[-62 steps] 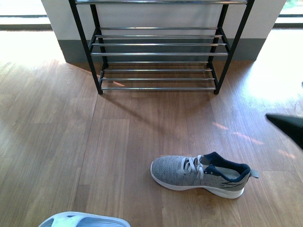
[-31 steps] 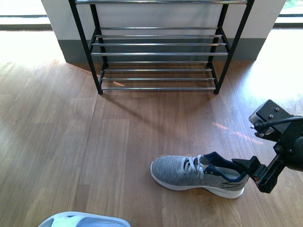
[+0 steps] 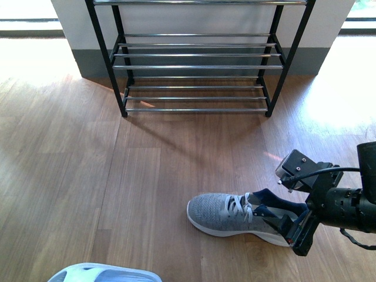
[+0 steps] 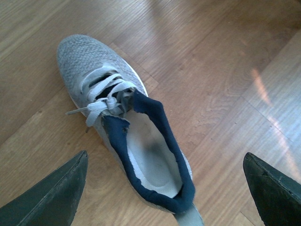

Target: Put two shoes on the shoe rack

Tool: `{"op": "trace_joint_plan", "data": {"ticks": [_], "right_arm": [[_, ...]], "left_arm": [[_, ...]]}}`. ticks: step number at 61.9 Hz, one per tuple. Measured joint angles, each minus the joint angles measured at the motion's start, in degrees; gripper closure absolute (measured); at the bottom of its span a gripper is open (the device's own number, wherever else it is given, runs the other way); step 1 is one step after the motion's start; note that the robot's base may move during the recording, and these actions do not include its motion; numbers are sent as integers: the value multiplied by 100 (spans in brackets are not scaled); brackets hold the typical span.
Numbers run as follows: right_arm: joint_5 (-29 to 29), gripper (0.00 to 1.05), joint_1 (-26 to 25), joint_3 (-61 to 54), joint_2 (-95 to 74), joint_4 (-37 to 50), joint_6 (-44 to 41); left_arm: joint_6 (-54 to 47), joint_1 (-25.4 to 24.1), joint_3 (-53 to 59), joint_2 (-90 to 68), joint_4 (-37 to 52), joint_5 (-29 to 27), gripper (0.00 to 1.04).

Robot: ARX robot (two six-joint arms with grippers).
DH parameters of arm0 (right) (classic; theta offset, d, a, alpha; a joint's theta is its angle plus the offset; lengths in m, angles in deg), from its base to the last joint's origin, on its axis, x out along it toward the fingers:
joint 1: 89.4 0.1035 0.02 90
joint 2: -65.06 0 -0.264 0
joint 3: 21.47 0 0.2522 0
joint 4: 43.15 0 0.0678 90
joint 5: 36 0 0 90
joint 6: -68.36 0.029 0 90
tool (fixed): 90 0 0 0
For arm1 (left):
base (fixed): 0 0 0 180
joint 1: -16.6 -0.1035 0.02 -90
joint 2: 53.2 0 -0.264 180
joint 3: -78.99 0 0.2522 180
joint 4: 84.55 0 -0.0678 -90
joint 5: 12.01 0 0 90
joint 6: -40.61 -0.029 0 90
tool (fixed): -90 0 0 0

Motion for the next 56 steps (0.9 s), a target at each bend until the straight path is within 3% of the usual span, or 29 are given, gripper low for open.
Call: {"op": "trace_joint_plan", "data": {"ticks": [41,56], "right_arm": [[380,9,-188,1641,-944,-748,-400],[649,9,-496,2133,-1416,-1187,-988]], "left_arm": [[0,0,0,0,0,0,103],[0,0,0,0,0,0,103]]}}
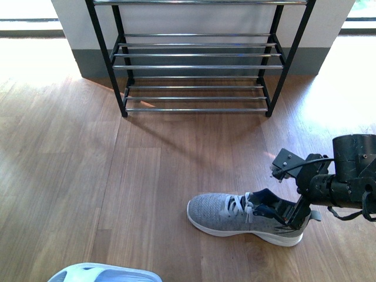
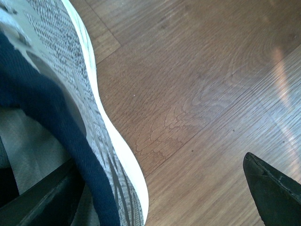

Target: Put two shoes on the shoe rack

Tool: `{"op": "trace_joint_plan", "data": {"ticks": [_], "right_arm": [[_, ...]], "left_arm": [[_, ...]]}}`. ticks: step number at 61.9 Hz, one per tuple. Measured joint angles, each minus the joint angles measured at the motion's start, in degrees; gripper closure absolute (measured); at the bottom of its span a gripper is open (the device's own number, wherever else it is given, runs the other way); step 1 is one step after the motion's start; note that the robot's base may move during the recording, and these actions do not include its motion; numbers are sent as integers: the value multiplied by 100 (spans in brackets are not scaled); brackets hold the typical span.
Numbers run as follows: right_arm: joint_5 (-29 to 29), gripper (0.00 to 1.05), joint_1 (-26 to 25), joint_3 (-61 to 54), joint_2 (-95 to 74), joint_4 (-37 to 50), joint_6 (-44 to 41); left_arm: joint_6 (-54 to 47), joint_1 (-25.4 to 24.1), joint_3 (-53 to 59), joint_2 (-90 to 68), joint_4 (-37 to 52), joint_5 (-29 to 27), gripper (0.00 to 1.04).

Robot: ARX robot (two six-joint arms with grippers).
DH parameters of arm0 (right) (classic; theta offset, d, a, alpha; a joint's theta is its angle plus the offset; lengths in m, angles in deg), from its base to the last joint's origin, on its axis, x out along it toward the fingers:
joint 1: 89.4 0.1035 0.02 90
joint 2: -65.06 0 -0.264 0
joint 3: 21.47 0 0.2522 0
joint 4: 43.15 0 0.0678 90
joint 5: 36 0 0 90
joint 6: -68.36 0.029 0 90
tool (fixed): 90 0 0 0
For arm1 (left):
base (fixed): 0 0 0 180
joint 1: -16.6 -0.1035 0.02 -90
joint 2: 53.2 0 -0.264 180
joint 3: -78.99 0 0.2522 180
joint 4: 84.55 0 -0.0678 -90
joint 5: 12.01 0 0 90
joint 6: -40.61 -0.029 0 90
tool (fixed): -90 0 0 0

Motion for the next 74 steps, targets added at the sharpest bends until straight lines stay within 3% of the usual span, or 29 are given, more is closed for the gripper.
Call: {"op": "trace_joint_plan", "data": {"ticks": [9,31,39,45,65,74], "right_arm": [[-37,9,7,61,-59,22,31],[-22,63,208,249,-293,37,494],[-22,88,273,251,-345,129,793],[-15,100,304,240,-367,205,1012],[120,100,337,0,-251,682,1731],[-48,100,330,-761,579,946,1827]], "left_arm": [[0,0,0,0,0,0,103],[0,0,0,0,0,0,103],[0,0,0,0,0,0,103],[0,0,0,0,0,0,103],[0,0,0,0,0,0,103],[0,0,0,0,0,2,103]]}}
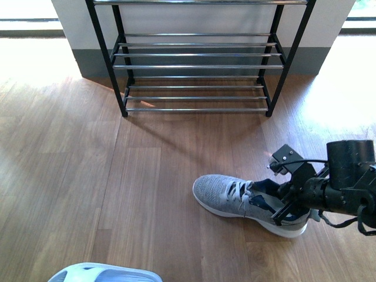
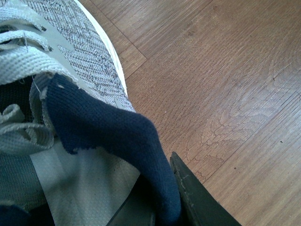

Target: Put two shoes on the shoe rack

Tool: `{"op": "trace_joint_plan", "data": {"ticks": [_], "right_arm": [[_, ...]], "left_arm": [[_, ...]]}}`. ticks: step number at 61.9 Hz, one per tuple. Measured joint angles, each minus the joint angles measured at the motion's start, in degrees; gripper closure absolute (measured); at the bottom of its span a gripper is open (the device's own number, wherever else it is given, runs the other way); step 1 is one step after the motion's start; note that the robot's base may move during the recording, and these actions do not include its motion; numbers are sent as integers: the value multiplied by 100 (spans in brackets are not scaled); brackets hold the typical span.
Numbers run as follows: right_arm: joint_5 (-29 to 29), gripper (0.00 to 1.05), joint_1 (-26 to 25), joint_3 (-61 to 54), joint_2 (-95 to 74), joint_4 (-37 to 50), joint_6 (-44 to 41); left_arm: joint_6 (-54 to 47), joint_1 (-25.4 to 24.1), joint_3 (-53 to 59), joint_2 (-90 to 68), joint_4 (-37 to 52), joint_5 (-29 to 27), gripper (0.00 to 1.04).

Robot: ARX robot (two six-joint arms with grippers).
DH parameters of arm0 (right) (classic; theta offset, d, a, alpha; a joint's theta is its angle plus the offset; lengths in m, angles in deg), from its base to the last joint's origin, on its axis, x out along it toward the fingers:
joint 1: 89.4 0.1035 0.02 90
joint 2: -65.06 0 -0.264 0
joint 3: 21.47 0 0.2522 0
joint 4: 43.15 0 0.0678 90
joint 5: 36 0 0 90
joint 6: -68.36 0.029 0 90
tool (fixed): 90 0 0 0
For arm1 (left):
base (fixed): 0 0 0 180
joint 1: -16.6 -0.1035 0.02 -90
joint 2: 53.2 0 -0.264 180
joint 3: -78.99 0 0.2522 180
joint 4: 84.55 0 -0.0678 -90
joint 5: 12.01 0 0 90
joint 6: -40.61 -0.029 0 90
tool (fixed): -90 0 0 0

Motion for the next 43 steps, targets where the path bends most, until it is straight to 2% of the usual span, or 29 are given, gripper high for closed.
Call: {"op": "trace_joint_plan", "data": {"ticks": [13,23,34,43], "right_arm": [[-437,100,-144,-1163,1733,66,-326],[-975,100,-328,-2304,3687,-216,-481],[-1661,100,-625,-3265,6148,-933,-461],[-2476,100,-964,-3834,8727,-1932,9]], "left_arm": [[0,0,0,0,0,-2,103],[0,0,0,0,0,-2,103],[0,0,0,0,0,-2,103],[0,0,0,0,0,-2,103]]}}
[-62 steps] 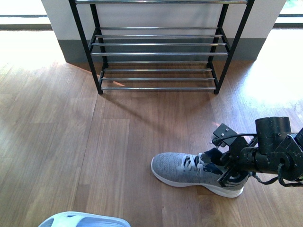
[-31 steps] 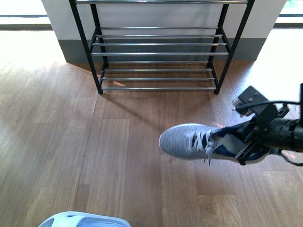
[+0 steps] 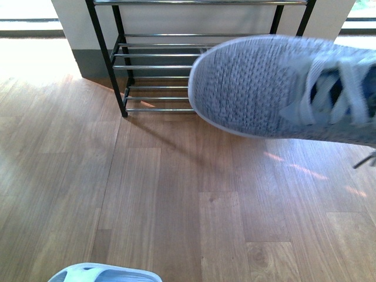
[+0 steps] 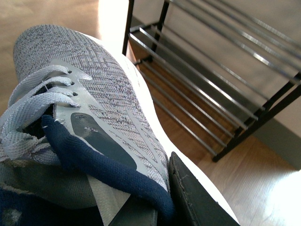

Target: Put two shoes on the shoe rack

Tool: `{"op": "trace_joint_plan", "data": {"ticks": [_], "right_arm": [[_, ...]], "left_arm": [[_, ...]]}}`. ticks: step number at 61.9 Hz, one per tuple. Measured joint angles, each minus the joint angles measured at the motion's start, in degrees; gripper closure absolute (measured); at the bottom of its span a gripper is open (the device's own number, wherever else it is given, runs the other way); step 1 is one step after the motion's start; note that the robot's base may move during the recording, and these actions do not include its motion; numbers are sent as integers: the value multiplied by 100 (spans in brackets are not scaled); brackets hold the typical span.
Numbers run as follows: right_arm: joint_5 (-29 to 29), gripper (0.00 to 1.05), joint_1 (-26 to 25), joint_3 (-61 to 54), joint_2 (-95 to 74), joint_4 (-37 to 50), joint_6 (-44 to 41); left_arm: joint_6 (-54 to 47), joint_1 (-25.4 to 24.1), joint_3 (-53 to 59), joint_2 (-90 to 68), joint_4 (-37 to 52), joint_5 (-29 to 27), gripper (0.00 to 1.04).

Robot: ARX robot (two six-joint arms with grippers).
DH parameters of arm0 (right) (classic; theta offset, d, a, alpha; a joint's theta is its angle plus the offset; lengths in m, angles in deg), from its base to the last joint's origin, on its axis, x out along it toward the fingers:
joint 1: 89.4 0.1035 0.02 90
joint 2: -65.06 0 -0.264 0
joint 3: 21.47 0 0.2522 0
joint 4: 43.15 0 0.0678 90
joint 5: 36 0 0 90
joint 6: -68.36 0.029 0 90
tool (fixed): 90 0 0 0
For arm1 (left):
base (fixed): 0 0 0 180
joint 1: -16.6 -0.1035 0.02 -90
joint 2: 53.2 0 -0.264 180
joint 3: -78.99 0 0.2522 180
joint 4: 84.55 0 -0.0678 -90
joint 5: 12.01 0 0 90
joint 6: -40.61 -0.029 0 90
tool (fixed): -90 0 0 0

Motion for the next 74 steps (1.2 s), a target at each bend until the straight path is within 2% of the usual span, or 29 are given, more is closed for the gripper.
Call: {"op": "trace_joint_plan", "data": {"ticks": [9,16,74], "right_arm": [[-588,100,-393,-505,2144,-752,525],[-702,100,-542,-590,3261,-844,852],[-636,100,-566,-636,3270,-866,1025]], "left_arm": [[0,0,0,0,0,0,103],[0,0,0,0,0,0,103],[0,0,0,4,2,11,103]]}}
